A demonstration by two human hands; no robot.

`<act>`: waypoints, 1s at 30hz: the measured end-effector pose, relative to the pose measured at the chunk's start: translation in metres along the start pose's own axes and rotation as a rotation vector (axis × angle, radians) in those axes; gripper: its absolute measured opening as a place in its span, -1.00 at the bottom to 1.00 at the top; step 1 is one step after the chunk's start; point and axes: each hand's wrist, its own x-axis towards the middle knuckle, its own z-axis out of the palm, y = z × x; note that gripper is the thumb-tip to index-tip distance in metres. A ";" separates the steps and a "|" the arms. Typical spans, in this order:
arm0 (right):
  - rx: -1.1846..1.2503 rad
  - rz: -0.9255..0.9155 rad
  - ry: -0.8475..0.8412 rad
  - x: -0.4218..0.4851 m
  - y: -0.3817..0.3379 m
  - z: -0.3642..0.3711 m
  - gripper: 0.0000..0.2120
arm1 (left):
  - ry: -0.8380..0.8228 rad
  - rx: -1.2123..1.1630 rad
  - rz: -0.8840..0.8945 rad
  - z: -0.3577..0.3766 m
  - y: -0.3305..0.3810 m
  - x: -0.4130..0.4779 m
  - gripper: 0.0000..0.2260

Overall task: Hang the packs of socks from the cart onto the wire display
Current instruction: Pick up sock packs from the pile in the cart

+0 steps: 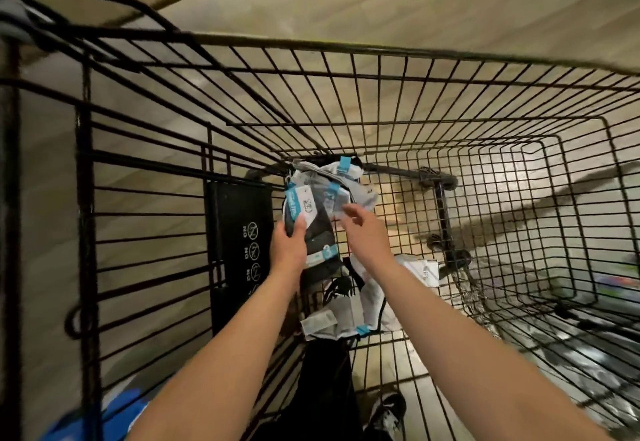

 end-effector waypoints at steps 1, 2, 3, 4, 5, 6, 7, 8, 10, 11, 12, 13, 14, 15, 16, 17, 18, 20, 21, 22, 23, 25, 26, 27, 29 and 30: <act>-0.053 -0.029 0.014 0.008 -0.003 0.002 -0.66 | -0.009 0.004 -0.003 0.000 -0.003 0.005 -0.67; -0.096 -0.056 0.020 0.016 -0.007 0.005 -0.64 | -0.022 0.010 -0.007 0.002 -0.006 0.008 -0.69; -0.133 -0.080 0.015 0.025 -0.009 0.009 -0.63 | -0.034 0.013 -0.006 0.005 -0.009 0.012 -0.70; -0.159 -0.099 0.003 0.034 -0.010 0.015 -0.62 | -0.041 0.009 -0.010 0.009 -0.010 0.015 -0.70; -0.187 -0.114 -0.012 0.043 -0.010 0.022 -0.61 | -0.038 0.009 -0.015 0.013 -0.011 0.018 -0.67; -0.221 -0.119 -0.021 0.050 -0.009 0.028 -0.61 | -0.030 0.020 -0.027 0.017 -0.013 0.022 -0.65; -0.252 -0.112 -0.019 0.057 -0.008 0.033 -0.60 | -0.018 0.037 -0.033 0.020 -0.014 0.026 -0.66; -0.276 -0.104 -0.003 0.062 -0.006 0.037 -0.60 | -0.007 0.050 -0.047 0.021 -0.014 0.028 -0.71; -0.298 -0.077 0.034 0.071 0.001 0.040 -0.63 | 0.008 0.053 -0.078 0.025 -0.020 0.034 -0.79; -0.296 -0.060 0.048 0.074 0.005 0.041 -0.68 | 0.004 0.047 -0.090 0.026 -0.022 0.035 -0.80; -0.283 -0.040 0.058 0.076 0.008 0.041 -0.74 | 0.001 0.036 -0.099 0.028 -0.024 0.036 -0.79; -0.263 -0.020 0.061 0.077 0.012 0.041 -0.80 | -0.003 0.031 -0.111 0.029 -0.026 0.036 -0.79; -0.245 -0.005 0.059 0.075 0.014 0.040 -0.84 | -0.010 0.042 -0.124 0.031 -0.026 0.034 -0.79; -0.231 -0.003 0.060 0.072 0.018 0.039 -0.85 | -0.019 0.066 -0.130 0.032 -0.025 0.032 -0.80; -0.223 -0.005 0.072 0.067 0.020 0.037 -0.83 | -0.022 0.079 -0.130 0.033 -0.025 0.032 -0.82; -0.204 -0.002 0.108 0.062 0.024 0.033 -0.78 | -0.026 0.072 -0.125 0.035 -0.024 0.029 -0.83; -0.179 0.023 0.171 0.056 0.028 0.025 -0.74 | -0.040 0.067 -0.119 0.037 -0.023 0.025 -0.83; -0.168 0.110 0.282 0.048 0.042 0.011 -0.70 | -0.061 0.077 -0.113 0.039 -0.023 0.020 -0.85; -0.184 0.175 0.289 0.044 0.048 0.004 -0.69 | -0.070 0.093 -0.111 0.042 -0.024 0.018 -0.85; -0.216 0.243 0.263 0.041 0.055 -0.003 -0.67 | -0.088 0.128 -0.112 0.043 -0.026 0.018 -0.83; -0.251 0.295 0.218 0.040 0.060 -0.008 -0.63 | -0.101 0.151 -0.108 0.045 -0.028 0.017 -0.82; -0.304 0.333 0.144 0.041 0.066 -0.012 -0.54 | -0.119 0.164 -0.100 0.049 -0.028 0.016 -0.79; -0.326 0.317 0.113 0.042 0.066 -0.012 -0.49 | -0.127 0.159 -0.104 0.050 -0.028 0.015 -0.77; -0.348 0.277 0.084 0.044 0.065 -0.012 -0.44 | -0.129 0.159 -0.108 0.051 -0.028 0.014 -0.75; -0.397 0.183 0.034 0.048 0.060 -0.010 -0.42 | -0.125 0.191 -0.105 0.052 -0.030 0.013 -0.74; -0.390 0.157 0.019 0.050 0.060 -0.009 -0.45 | -0.123 0.208 -0.094 0.053 -0.032 0.013 -0.72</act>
